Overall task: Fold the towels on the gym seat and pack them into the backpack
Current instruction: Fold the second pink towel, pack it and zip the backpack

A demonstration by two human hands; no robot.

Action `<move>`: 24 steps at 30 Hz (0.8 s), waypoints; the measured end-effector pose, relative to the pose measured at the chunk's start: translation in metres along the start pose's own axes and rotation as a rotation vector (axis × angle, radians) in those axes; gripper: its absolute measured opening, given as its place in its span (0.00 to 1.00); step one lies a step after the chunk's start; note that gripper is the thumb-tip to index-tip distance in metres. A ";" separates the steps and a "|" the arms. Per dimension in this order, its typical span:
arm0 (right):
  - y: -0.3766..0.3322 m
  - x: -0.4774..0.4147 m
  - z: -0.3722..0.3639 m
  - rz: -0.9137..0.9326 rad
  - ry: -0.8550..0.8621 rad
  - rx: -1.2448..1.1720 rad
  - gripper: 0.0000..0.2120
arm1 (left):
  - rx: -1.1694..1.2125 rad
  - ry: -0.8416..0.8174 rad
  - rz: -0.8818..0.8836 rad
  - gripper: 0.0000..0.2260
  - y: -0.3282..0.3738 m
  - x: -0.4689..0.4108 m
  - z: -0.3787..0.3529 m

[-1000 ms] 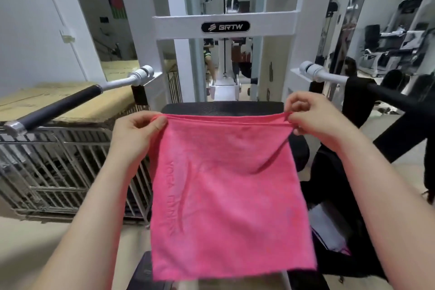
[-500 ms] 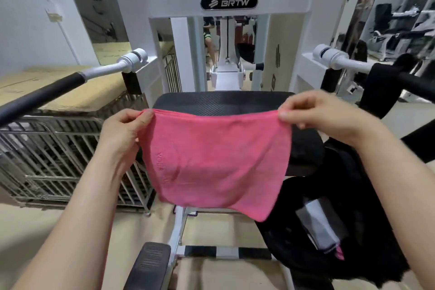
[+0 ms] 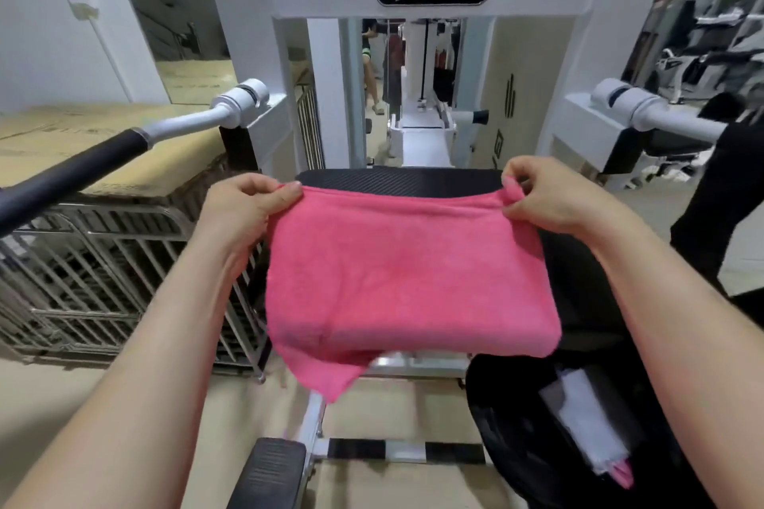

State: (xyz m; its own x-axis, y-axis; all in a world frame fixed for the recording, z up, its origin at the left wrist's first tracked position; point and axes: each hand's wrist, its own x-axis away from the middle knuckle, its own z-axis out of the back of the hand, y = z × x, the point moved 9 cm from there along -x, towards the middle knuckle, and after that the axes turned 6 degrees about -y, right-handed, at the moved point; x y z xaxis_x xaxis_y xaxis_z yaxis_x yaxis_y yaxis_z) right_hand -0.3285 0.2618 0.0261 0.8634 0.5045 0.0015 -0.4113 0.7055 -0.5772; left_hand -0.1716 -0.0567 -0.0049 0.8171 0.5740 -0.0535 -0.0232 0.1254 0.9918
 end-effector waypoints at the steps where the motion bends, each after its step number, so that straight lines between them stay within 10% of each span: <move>1: -0.001 -0.007 -0.001 -0.008 0.003 0.056 0.13 | -0.029 -0.021 0.003 0.06 0.000 -0.009 -0.002; 12: -0.026 -0.074 0.028 -0.110 0.485 0.205 0.12 | -0.049 -0.134 0.063 0.04 -0.008 -0.112 -0.022; 24: -0.008 -0.115 -0.009 -0.125 0.492 0.119 0.23 | -0.195 0.154 -0.015 0.10 -0.026 -0.168 -0.013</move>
State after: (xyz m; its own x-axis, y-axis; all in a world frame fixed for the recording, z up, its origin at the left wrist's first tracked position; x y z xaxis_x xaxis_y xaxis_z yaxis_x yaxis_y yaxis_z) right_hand -0.4221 0.1939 0.0232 0.9313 0.1395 -0.3365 -0.3023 0.8114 -0.5002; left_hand -0.3157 -0.1454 -0.0232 0.7211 0.6856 -0.1003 -0.1345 0.2804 0.9504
